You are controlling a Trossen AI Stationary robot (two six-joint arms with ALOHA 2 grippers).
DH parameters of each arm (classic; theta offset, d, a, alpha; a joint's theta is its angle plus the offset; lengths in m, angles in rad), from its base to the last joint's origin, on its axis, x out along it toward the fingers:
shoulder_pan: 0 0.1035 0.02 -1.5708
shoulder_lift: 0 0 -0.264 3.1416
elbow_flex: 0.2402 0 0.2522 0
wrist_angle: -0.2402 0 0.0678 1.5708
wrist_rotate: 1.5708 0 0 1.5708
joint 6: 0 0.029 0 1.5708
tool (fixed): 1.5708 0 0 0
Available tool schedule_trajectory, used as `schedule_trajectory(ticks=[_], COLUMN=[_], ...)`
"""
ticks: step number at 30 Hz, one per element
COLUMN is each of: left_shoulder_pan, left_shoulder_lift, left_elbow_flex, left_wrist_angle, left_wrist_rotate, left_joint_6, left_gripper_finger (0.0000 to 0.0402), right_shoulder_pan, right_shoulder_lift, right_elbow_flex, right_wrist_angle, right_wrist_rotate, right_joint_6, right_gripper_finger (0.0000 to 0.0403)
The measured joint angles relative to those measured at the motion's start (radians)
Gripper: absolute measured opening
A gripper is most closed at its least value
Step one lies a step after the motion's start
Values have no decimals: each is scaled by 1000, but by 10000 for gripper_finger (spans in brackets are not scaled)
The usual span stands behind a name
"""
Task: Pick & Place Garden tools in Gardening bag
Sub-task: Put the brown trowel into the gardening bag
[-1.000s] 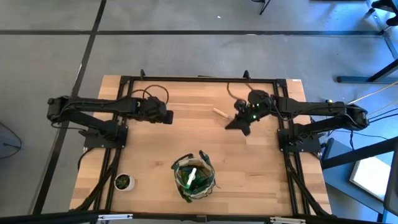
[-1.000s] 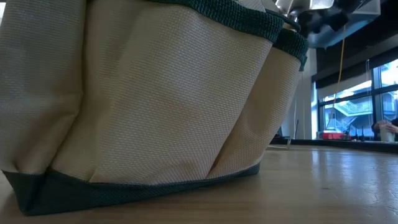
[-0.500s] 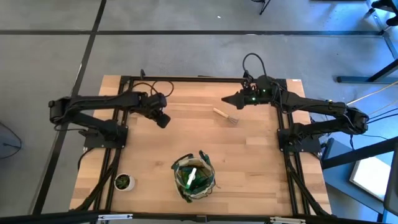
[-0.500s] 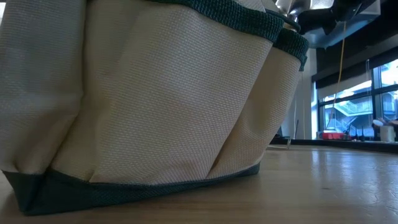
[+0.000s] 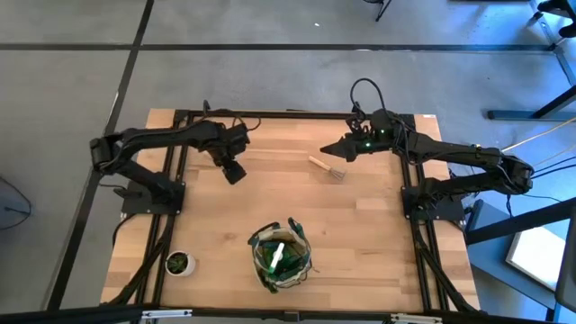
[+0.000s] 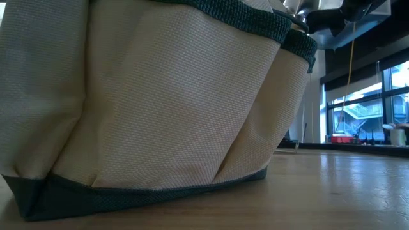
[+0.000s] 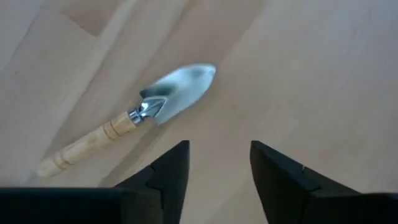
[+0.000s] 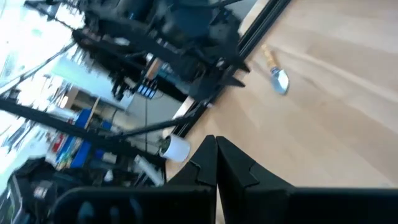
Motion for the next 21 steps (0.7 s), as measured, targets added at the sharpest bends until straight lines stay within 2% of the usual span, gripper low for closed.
schedule_trajectory(ticks=[3, 8, 10, 15, 18, 21], left_shoulder_pan=[0, 0, 7, 61, 81, 81], left_shoulder_lift=[57, 141, 172, 279, 334, 357], left_elbow_flex=[73, 183, 205, 227, 227, 227], left_wrist_angle=[-112, -227, -244, -340, -364, -364], left_wrist_rotate=[-9, -157, -193, -160, -148, -180], left_joint_6=[110, 201, 174, 97, 163, 273], left_gripper_finger=[180, 189, 189, 189, 189, 189], right_shoulder_pan=[0, -1, 0, -2, -2, -2], right_shoulder_lift=[0, 0, 0, 0, 0, 0], right_elbow_flex=[0, 0, 0, 0, 0, 0], right_wrist_angle=[-3, 11, 16, 17, 17, 17], right_wrist_rotate=[-38, -80, -85, -86, -91, -96], right_joint_6=[-28, -11, -16, -15, -9, 16], right_gripper_finger=[2, 2, 2, 2, 2, 2])
